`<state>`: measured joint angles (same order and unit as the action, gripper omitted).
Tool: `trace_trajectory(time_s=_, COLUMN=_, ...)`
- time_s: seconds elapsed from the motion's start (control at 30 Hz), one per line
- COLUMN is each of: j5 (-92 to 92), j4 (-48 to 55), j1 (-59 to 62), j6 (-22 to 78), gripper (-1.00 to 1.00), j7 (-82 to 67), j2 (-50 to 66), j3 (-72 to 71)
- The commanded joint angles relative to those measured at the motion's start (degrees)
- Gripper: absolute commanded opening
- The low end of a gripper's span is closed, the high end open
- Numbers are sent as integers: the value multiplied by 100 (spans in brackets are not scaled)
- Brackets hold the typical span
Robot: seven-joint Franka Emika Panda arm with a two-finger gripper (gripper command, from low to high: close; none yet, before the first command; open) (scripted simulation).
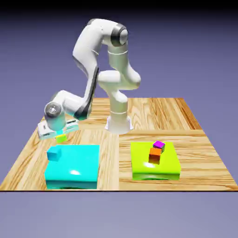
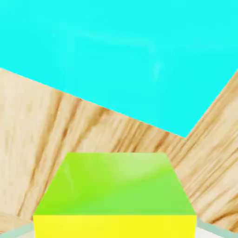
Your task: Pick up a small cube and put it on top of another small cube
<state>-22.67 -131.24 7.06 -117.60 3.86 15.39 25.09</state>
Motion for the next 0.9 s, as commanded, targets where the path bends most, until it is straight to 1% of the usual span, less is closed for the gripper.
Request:
trace_trajectory(time_s=0.0, j5=66, j4=33, j1=17, j6=-11, gripper=-100, j7=226, j2=-34, j3=-208)
trace_trajectory(time_s=0.33, j5=870, j4=365, j1=183, j6=-82, gripper=-100, j7=2419, j2=-370, j3=-2284)
trace_trajectory(time_s=0.83, j5=2582, j4=362, j1=328, j6=-183, gripper=-100, j7=6157, j2=-1161, j3=-5355)
trace_trajectory(time_s=0.87, j5=2791, j4=221, j1=232, j6=-98, gripper=-100, j7=6313, j2=-1254, j3=-5323)
